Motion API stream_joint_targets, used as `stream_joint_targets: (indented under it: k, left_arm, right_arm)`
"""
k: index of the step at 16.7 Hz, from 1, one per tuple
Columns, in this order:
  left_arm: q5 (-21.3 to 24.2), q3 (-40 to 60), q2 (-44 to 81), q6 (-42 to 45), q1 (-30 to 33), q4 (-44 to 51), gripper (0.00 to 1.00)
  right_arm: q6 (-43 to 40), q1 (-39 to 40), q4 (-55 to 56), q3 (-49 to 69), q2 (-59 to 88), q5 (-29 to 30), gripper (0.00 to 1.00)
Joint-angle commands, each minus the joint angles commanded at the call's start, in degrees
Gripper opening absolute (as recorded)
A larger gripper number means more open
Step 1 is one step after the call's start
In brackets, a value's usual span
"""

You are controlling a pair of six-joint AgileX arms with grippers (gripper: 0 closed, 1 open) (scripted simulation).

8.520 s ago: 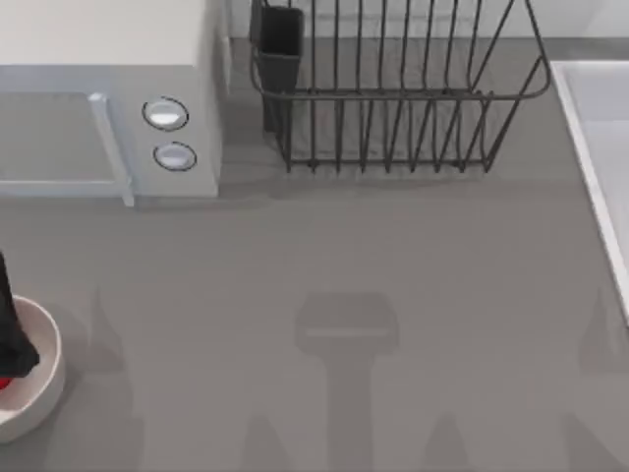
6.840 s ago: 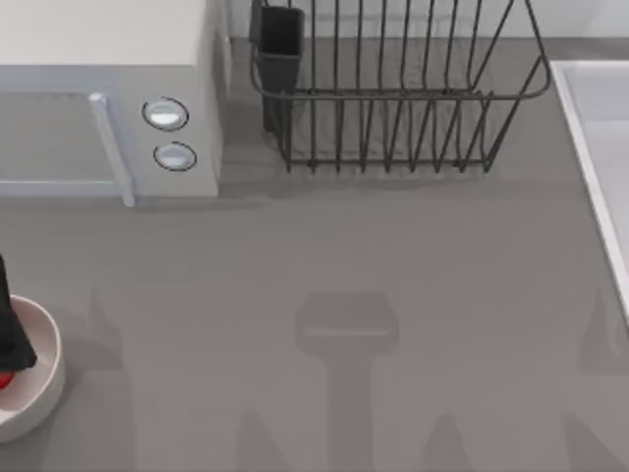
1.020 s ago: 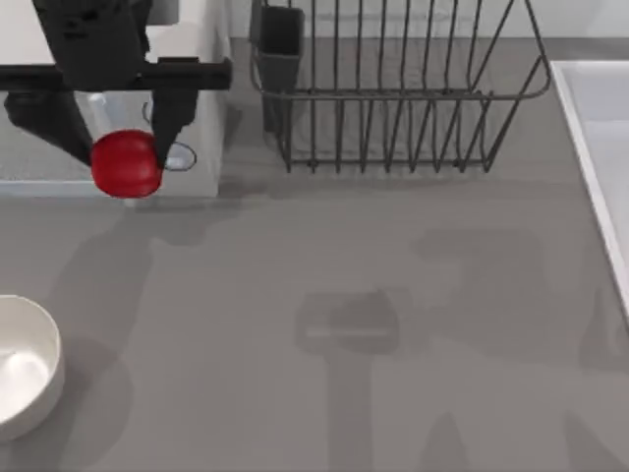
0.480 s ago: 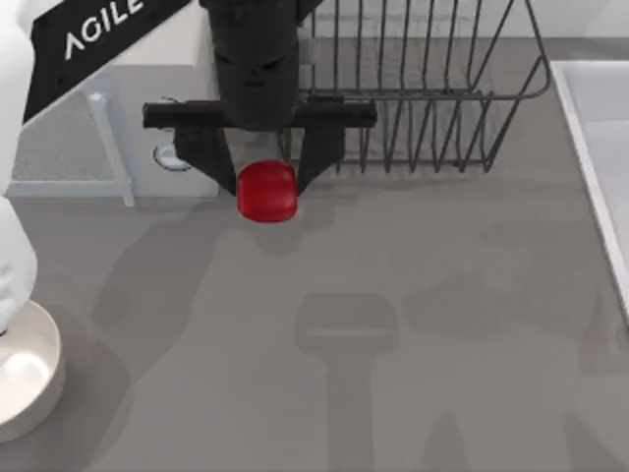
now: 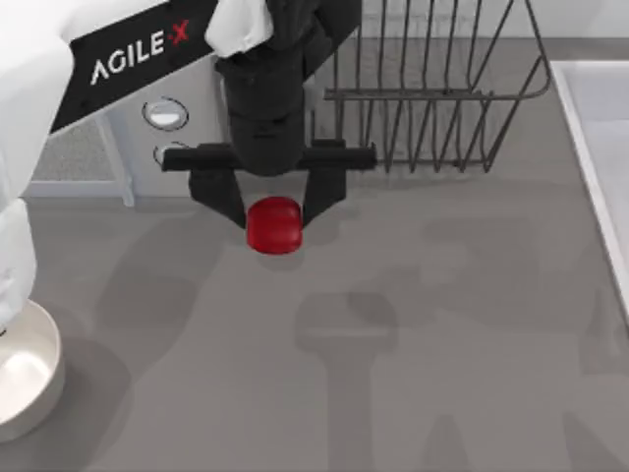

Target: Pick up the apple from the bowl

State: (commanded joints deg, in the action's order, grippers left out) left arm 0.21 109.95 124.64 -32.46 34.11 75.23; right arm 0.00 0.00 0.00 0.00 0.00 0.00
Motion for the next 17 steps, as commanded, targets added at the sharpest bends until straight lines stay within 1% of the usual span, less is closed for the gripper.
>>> stream_joint_targets:
  k: [2,4,6,10,17]
  left_arm:
    - [0.0,-6.0,0.2,0.0,0.0,-6.3,0.00]
    - [0.0,-10.1,0.4,0.0,0.0,-10.5,0.00]
    - [0.0,-11.8,0.4,0.0,0.0,-12.2,0.00]
    - [0.0,-11.9,0.4,0.0,0.0,-12.3,0.00]
    - [0.0,-11.9,0.4,0.0,0.0,-12.3,0.53]
  right_arm:
    - [0.0,0.0,0.0,0.0,0.0,0.0,1.00]
    - [0.0,0.0,0.0,0.0,0.0,0.0,1.00]
    - [0.0,0.0,0.0,0.0,0.0,0.0,1.00]
    - [0.0,0.0,0.0,0.0,0.0,0.0,1.00]
    - [0.0,0.0,0.0,0.0,0.0,0.0,1.00]
